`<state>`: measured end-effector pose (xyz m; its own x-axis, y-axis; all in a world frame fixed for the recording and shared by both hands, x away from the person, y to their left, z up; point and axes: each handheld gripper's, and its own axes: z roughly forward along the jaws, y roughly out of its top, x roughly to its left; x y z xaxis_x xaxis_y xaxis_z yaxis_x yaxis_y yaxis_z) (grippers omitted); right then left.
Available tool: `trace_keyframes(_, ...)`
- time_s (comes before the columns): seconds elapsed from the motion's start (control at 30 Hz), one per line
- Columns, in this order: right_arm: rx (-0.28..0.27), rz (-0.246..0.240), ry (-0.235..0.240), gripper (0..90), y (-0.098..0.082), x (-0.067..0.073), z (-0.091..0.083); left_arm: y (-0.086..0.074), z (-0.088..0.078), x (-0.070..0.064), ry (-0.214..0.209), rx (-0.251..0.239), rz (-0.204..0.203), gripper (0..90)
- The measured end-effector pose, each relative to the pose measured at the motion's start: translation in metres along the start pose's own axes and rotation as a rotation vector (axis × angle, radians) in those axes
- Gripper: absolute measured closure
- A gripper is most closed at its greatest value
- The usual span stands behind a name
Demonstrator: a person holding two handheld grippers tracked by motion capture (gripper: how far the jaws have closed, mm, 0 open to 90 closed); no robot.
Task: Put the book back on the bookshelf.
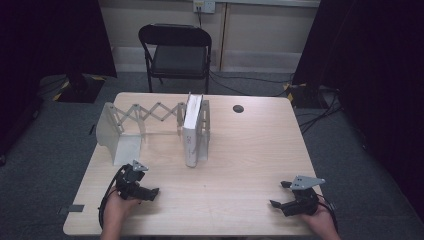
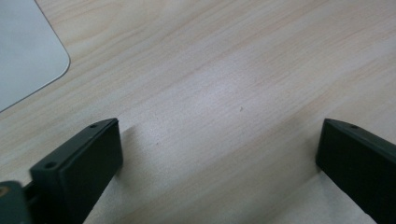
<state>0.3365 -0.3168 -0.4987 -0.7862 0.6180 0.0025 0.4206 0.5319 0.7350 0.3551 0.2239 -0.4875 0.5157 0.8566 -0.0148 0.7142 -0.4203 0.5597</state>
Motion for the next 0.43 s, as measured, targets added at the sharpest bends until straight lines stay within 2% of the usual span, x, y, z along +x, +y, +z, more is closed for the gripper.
trace_keyframes(0.43, 0.001, 0.000, 0.001, 14.2, 0.0000, -0.0001, -0.0001, -0.0050, 0.0000, 0.0014, 0.003, -0.044, -0.004, 0.0)
